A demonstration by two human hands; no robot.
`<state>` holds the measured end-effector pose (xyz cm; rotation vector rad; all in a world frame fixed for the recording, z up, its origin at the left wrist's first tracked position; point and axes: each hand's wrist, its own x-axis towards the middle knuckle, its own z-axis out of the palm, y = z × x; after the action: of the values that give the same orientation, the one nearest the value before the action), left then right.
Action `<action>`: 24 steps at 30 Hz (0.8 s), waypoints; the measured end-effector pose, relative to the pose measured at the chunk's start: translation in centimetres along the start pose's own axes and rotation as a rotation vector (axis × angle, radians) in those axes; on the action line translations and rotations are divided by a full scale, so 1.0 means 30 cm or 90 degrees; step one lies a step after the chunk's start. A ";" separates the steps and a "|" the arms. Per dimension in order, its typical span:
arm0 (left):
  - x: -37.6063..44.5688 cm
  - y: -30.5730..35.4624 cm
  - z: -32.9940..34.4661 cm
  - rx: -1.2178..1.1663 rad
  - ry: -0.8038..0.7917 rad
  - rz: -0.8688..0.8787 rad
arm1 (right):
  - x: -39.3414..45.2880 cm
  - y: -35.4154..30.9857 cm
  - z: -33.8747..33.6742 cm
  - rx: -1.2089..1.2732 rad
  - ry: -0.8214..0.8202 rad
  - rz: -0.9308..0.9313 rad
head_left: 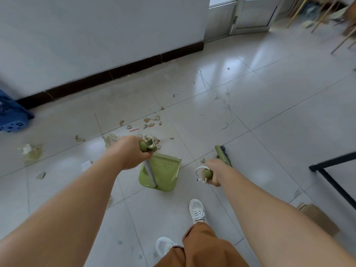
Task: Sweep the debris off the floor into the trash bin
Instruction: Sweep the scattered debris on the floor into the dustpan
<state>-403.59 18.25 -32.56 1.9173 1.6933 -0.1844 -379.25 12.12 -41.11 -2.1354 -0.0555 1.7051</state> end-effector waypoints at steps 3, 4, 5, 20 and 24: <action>-0.005 -0.026 -0.001 0.007 0.000 0.011 | -0.041 0.034 0.083 0.032 -0.034 0.053; -0.006 -0.040 -0.003 0.002 0.001 0.013 | -0.043 0.046 0.124 0.036 -0.050 0.057; -0.008 -0.055 -0.007 -0.004 0.002 0.012 | -0.058 0.050 0.162 0.050 -0.076 0.062; -0.051 -0.240 -0.148 -0.066 0.054 -0.097 | -0.141 -0.213 0.326 -0.037 -0.195 -0.077; -0.006 -0.261 -0.243 -0.099 0.069 -0.123 | -0.130 -0.336 0.346 -0.120 -0.152 -0.143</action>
<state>-412.93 21.98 -28.95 1.6783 1.9055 -0.0219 -387.84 23.24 -35.91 -1.9515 -0.5213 1.8693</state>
